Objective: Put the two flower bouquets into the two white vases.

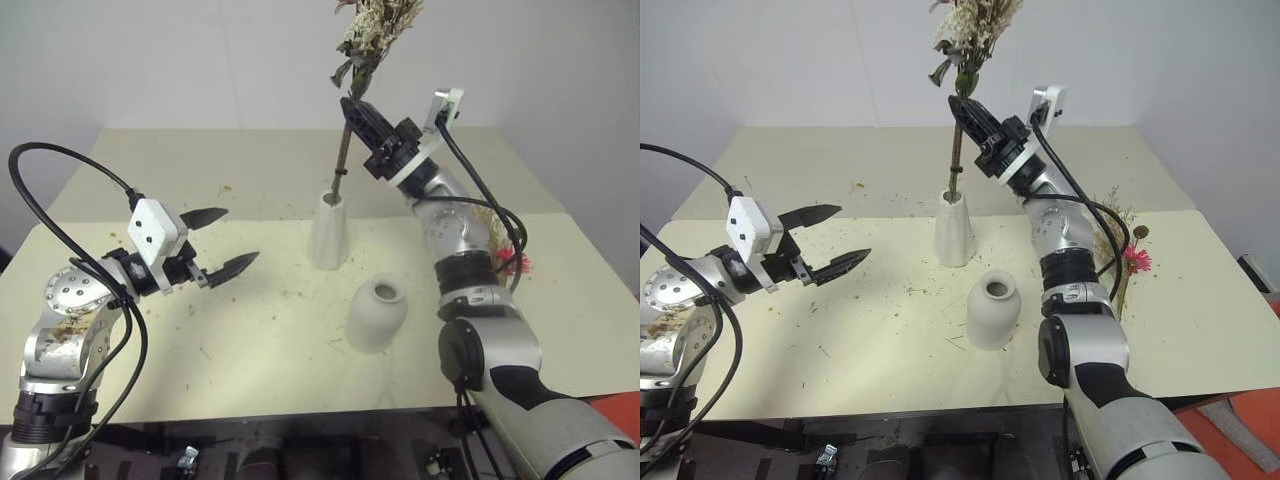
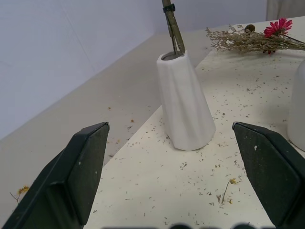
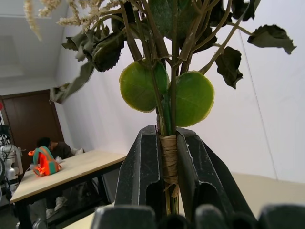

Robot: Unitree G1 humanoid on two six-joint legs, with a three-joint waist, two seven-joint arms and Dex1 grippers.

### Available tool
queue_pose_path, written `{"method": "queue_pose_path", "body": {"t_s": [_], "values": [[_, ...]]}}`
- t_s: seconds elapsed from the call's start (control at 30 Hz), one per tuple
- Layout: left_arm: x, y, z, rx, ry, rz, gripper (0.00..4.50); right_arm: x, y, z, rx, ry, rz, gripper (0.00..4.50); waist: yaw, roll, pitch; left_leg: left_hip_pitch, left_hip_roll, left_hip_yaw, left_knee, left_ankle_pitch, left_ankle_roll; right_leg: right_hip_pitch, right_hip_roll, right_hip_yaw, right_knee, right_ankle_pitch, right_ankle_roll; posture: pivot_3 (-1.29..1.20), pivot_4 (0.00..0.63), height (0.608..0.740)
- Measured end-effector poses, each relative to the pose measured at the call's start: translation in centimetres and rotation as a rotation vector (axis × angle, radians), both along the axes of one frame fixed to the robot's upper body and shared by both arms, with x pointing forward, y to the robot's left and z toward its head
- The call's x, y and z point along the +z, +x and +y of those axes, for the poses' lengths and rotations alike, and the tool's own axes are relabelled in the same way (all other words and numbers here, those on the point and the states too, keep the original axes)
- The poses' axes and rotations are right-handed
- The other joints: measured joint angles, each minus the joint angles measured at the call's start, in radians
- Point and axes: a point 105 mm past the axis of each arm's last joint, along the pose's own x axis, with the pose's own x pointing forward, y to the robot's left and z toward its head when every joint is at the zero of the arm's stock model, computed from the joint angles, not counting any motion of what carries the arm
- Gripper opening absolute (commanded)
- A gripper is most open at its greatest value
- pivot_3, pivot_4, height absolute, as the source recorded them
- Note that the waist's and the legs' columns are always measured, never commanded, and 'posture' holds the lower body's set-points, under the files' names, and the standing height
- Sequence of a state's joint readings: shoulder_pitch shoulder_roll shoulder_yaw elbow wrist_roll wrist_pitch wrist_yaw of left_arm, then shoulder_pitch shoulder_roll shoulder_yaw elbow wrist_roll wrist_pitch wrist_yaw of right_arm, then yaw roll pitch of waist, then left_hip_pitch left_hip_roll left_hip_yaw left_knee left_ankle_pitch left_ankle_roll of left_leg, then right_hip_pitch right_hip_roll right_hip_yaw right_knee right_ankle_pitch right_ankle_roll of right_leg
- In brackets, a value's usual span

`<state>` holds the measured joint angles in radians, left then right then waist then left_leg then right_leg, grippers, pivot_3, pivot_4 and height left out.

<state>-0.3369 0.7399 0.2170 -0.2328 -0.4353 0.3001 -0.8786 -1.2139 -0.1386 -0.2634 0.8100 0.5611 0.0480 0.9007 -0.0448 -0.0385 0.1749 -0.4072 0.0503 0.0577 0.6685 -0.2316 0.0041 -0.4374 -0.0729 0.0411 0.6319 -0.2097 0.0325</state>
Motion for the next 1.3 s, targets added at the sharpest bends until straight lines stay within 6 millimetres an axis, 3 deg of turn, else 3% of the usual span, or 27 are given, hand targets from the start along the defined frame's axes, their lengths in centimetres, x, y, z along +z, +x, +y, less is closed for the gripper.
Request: {"method": "queue_pose_path", "body": {"t_s": [0.8,1.3], "values": [[-0.6,-0.2,0.1,0.006,0.007,0.021,4.5,-0.9,0.7,-0.2,-0.046,-0.016,-0.042,0.24,-0.001,0.0,0.0,0.001,0.0,0.0,0.0,0.0,0.0,0.0,0.0,0.0,0.0,0.0,0.0,0.0,0.15,0.74],[-1.0,-0.5,0.0,0.002,0.011,0.027,4.5,-0.3,0.5,0.4,-0.014,-0.041,-0.064,0.24,-0.001,0.0,0.0,0.0,0.0,0.0,0.0,0.0,0.0,0.0,0.0,0.0,0.0,0.0,-0.001,0.0,0.15,0.74]]}}
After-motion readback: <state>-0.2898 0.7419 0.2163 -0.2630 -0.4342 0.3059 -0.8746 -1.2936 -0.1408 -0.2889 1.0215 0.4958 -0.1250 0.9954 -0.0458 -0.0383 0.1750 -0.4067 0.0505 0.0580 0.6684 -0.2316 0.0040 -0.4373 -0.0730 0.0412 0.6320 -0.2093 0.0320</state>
